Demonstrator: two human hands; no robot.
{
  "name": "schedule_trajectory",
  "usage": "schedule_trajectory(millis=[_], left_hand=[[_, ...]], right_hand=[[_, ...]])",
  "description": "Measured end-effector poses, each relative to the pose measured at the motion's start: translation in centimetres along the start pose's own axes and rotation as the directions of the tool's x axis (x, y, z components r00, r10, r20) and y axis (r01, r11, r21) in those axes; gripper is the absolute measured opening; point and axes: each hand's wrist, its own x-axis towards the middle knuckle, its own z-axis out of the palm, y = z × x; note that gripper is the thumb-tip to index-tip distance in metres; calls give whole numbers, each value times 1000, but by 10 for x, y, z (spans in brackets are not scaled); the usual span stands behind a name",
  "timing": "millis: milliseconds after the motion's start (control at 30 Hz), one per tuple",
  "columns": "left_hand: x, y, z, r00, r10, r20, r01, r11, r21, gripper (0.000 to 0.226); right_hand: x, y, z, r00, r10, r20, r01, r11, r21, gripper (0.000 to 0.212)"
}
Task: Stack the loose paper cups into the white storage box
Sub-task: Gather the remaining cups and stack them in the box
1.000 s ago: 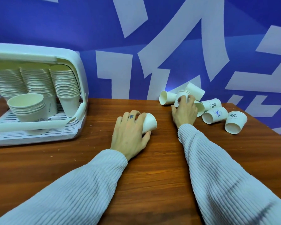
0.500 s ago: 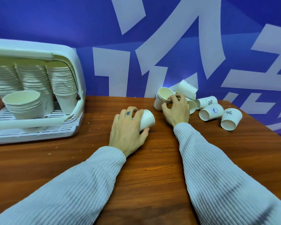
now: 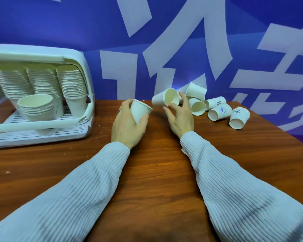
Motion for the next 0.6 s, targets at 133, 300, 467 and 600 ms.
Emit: schedule_trajectory(millis=[133,300,467,600], left_hand=[[2,0,-53,978,-22,-208,4,996,-84,78],[-2,-30,-128,889,-31,-457,-25,993,-115,79],[-12,-71,-192,770,-61,-635,-51,986,-156,83],[-17,-97,-215,730,-111,-674,49,993,-111,84]], right_hand=[[-3,-54,-6,983,-106,-151,126,984,126,15],[6,-160,7,964,-240,-116,267,860,435,18],[19,-259,38,888,-459,-16,414,785,460,18],[24,-300,66,775,-605,183,555,790,262,15]])
